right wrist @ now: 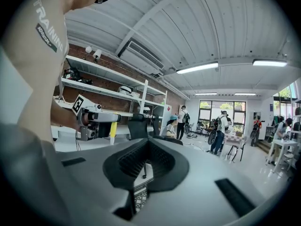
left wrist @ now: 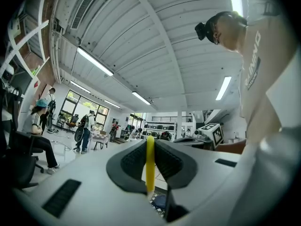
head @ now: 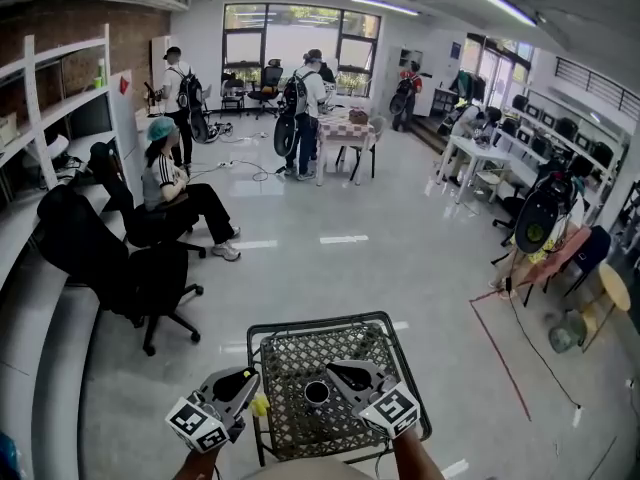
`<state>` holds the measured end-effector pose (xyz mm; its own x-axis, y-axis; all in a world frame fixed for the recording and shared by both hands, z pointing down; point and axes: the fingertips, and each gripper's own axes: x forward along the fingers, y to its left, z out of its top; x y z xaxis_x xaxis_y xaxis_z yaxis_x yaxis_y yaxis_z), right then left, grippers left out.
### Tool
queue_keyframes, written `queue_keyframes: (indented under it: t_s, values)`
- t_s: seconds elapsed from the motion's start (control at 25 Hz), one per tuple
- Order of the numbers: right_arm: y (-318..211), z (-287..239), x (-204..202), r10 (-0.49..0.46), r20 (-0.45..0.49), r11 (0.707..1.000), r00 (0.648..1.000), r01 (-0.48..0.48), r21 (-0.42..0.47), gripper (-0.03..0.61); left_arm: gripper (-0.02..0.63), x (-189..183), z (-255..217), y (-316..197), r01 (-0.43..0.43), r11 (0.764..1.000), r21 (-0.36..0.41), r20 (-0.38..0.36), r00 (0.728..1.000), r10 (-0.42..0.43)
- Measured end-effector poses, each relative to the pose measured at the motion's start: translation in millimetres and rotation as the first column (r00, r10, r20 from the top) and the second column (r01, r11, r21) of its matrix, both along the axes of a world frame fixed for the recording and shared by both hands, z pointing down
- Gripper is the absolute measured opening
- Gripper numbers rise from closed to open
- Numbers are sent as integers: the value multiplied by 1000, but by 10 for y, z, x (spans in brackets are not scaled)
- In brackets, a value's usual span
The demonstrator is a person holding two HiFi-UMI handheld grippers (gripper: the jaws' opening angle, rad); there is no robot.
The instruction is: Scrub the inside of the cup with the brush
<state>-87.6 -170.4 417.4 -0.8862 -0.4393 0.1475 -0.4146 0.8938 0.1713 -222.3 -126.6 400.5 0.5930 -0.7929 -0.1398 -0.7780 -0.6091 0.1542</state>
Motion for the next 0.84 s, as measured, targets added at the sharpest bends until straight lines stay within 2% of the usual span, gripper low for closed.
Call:
queue_keyframes:
  t_s: [0.48,0.6,0.84]
  values:
    - [128,44,64,-10,-17,1000,1000,10,12,15,51,184,138,88,-56,998,-19,11,998,56]
    - [174,-9,60,-27,-37,999,999,28,33,15,51,190,134,83,-41,999,-27,-2,999,40]
    - [144,-110,109,-29,-11,998,1000,30,56,15,51,268,42,23,-43,999,10,21,999,42]
